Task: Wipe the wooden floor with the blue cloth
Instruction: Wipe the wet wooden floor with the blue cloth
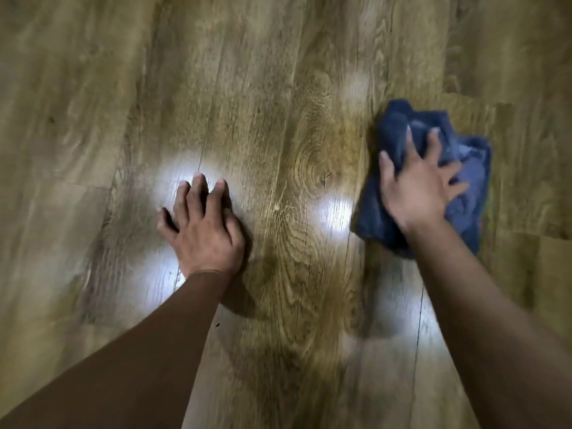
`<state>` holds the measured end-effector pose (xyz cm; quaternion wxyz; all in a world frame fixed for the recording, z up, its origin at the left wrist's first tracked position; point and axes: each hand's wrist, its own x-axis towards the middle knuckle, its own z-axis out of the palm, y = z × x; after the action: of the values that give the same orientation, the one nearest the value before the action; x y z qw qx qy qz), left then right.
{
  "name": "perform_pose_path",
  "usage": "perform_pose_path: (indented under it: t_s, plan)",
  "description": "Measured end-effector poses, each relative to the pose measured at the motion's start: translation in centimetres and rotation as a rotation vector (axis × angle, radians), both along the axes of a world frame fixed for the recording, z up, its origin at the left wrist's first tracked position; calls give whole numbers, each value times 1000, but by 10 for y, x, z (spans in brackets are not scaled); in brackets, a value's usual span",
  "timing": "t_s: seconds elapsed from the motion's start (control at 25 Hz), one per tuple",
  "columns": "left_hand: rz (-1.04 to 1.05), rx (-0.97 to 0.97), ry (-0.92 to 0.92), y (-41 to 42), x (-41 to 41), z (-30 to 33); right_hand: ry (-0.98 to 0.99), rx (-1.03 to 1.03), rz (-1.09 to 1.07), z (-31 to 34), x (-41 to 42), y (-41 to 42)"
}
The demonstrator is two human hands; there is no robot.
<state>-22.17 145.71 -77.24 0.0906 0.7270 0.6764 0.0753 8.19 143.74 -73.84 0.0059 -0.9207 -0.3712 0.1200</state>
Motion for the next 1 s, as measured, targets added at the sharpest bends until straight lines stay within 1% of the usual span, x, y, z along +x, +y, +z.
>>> perform_pose_path:
  t_s: [0.04,0.12,0.2,0.28,0.36,0.44,0.48,0.52,0.56,0.6,0.64,0.68,0.72,0.76,0.8,0.88,0.96,1.0]
  plan:
    - [-4,-4,2,1,0,-1,-5,11,32,0,-14,23]
    - [-6,-3,3,1,-2,-2,-18,-14,230,2,-58,51]
    - [0,9,-4,0,-2,-3,-48,-53,458,3,-108,47]
    - [9,20,-18,-1,-1,-2,-66,-81,606,9,-137,19]
    - [10,30,-21,-1,-1,-3,-31,-75,733,13,-133,-13]
    - [7,37,-21,0,-2,-5,90,-54,864,19,-105,-41]
    - [4,39,-19,0,-2,-5,178,-36,880,25,-89,-51]
    - [1,38,-19,0,-2,-6,251,1,824,31,-75,-58]
    - [1,37,-23,0,-2,-6,288,35,690,36,-66,-61]
    - [3,40,-24,0,-3,-7,285,50,515,39,-61,-60]
    - [6,43,-27,0,-3,-7,244,19,358,41,-61,-55]
    - [7,45,-32,0,-3,-7,188,-37,262,44,-63,-47]
    - [9,46,-36,-1,-2,-7,134,-81,234,45,-67,-40]
    - [10,49,-38,-1,-2,-6,101,-74,259,49,-74,-34]
    - [10,53,-37,-1,-1,-6,110,-34,295,55,-81,-30]
    - [10,52,-36,0,-2,-7,191,-8,411,71,-96,-36]
    - [12,36,-56,0,-3,-6,288,-57,677,83,-115,-69]
    - [16,30,-67,1,-3,-5,423,-86,817,92,-124,-90]
